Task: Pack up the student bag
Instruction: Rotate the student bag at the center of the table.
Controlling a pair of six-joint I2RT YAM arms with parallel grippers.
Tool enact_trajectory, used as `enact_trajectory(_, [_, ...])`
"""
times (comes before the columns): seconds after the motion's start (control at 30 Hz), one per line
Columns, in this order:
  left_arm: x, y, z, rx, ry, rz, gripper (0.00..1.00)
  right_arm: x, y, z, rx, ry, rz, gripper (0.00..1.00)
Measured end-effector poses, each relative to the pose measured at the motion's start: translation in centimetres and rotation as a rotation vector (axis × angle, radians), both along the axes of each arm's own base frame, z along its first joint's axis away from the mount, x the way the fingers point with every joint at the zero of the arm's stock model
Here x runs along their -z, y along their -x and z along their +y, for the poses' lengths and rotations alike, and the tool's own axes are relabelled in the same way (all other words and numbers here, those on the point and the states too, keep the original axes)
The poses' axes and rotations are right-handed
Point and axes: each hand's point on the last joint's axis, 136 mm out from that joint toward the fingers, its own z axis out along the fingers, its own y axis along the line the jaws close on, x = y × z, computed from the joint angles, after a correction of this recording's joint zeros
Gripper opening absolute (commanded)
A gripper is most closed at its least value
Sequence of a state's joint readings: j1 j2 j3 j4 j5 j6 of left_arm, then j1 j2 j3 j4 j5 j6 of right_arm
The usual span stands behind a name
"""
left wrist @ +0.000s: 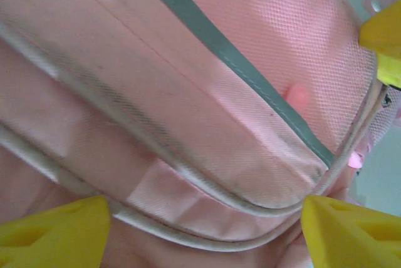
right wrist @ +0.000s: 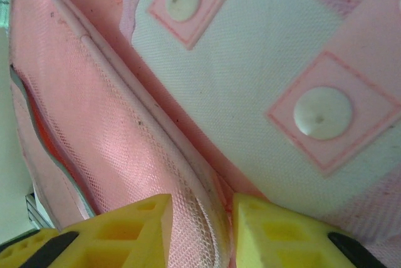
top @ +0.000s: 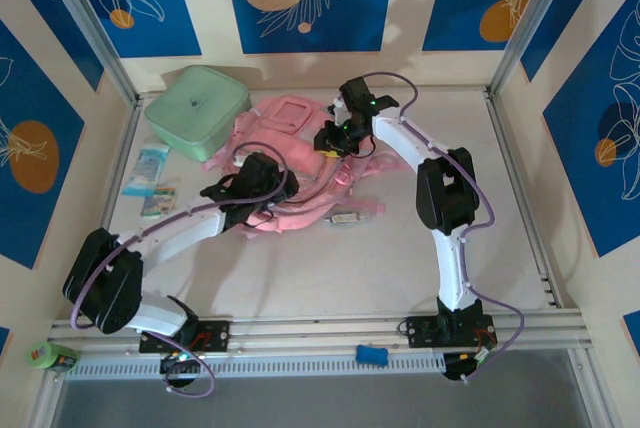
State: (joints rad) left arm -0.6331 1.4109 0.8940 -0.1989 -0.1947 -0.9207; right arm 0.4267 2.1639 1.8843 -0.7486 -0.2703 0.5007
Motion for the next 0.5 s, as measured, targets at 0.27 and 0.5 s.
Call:
enact_trajectory(0.27, [1.2, -2.3, 0.7, -0.019, 0.025, -0.01, 0.8, 0.5, -0.1, -0.1, -0.011, -0.013, 0.01, 0.0])
enact_trajectory(0.5, [1.0, -5.3, -1.1, 0.084, -0.004, -0.04, 0.85, 0.0, -0.4, -1.4, 0.054, -0.08, 0.007, 0.0])
